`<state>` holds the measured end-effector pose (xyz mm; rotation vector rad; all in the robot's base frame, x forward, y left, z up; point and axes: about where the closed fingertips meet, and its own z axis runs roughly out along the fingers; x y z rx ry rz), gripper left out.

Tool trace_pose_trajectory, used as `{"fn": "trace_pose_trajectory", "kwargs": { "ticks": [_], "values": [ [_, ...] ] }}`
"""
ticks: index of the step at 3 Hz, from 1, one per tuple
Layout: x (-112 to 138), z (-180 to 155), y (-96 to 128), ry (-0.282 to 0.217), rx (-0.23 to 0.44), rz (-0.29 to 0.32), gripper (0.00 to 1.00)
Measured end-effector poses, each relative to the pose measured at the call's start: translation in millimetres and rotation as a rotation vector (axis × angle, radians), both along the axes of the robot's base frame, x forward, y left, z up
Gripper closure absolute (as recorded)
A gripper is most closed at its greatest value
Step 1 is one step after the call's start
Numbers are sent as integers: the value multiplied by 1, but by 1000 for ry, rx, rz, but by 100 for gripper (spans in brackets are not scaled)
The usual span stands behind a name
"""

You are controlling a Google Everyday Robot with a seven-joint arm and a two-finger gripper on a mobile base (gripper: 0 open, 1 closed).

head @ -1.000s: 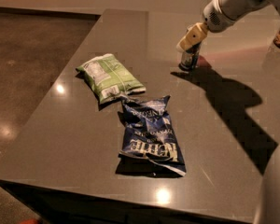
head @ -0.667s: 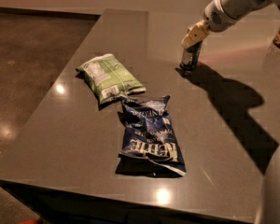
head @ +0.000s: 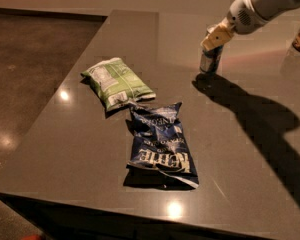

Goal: Move redbull can near blue chip bag

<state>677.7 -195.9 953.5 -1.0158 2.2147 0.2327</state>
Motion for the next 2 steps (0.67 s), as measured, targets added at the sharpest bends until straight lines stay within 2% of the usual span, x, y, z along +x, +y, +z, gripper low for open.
{"fn": "trace_pose_trajectory", "kwargs": {
  "ticks": [1, 2],
  "values": [
    [-46, 9, 3, 3, 18, 28, 100],
    [-97, 11, 8, 18, 25, 62, 100]
  ]
}}
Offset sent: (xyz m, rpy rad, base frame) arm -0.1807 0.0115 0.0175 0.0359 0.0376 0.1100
